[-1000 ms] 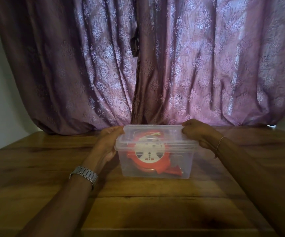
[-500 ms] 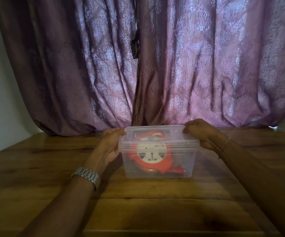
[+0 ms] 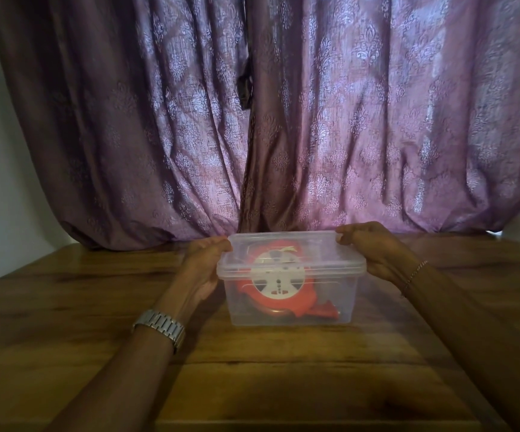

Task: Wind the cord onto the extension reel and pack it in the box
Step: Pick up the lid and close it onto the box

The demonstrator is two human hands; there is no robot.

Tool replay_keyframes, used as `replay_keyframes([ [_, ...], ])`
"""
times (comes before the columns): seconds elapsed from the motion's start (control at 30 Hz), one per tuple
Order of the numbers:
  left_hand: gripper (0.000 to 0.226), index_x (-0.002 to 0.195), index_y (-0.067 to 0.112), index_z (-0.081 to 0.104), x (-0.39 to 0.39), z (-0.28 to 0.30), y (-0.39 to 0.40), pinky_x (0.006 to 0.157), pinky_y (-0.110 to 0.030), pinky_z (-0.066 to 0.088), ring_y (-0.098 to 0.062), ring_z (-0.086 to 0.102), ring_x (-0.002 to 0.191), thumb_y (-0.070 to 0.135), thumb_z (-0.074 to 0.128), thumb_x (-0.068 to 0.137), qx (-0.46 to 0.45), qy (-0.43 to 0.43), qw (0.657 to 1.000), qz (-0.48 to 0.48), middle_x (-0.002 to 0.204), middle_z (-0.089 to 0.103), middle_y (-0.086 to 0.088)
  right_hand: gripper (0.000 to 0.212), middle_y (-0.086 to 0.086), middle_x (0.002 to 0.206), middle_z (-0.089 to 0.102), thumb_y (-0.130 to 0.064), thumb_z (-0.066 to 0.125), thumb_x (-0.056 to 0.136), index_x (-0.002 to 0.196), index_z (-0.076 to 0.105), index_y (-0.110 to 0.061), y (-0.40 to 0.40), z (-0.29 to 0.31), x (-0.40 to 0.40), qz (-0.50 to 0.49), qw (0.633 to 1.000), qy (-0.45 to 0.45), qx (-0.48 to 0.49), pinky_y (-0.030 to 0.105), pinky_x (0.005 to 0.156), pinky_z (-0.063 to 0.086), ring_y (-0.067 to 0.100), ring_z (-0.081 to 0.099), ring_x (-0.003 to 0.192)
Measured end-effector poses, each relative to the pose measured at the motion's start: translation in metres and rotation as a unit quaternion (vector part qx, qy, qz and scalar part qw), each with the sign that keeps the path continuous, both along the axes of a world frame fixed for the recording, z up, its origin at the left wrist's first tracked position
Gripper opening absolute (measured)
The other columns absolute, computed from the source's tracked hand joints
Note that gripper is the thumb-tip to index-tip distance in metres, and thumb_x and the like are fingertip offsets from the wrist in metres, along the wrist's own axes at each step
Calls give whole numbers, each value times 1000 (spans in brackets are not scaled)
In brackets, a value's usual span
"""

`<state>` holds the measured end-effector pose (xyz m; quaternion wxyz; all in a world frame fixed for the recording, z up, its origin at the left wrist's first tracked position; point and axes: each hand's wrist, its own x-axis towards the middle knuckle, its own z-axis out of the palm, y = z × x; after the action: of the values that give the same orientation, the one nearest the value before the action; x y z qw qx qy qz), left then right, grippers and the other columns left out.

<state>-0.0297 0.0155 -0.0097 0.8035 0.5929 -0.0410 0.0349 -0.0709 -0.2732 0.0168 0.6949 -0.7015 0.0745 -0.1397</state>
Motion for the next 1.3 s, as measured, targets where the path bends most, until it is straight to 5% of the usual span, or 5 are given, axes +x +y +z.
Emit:
replay_keyframes([
  [0.3,24,91,5,71,5,-10,5,48,-24,57,-17,74,60,-13,56,90,45,-36,998,-14,72,78,-7,27,17,106,64,-4,58,92,119,57,-3,2,-12,-1,-15,998,-14,-59,39,73,56,25,64,81],
  [0.47,19,87,6,72,3,-12,7,48,-24,57,-16,74,59,-9,60,90,51,-23,998,-7,71,78,-7,29,12,89,69,-36,58,93,105,63,-10,-4,-19,-8,39,991,119,-45,38,58,55,28,63,74],
  [0.67,13,100,-4,72,0,-2,12,86,-47,54,-34,67,88,1,63,92,108,24,994,-17,96,71,-25,50,9,97,61,-55,67,79,110,61,-17,-15,-17,-7,73,974,213,-43,27,55,53,21,59,80],
  [0.93,7,92,7,68,-4,10,19,36,-17,39,-11,55,38,14,66,92,169,108,977,-69,51,63,-3,47,-3,63,50,-55,80,64,88,59,-21,-24,-16,-4,77,970,227,-50,17,42,33,7,42,52],
  [1.3,40,61,16,57,14,24,33,38,-17,24,-11,34,33,43,79,81,399,54,915,-9,41,44,0,68,5,50,45,-78,71,48,67,56,-14,-34,9,8,20,928,190,-318,17,42,25,14,29,35],
])
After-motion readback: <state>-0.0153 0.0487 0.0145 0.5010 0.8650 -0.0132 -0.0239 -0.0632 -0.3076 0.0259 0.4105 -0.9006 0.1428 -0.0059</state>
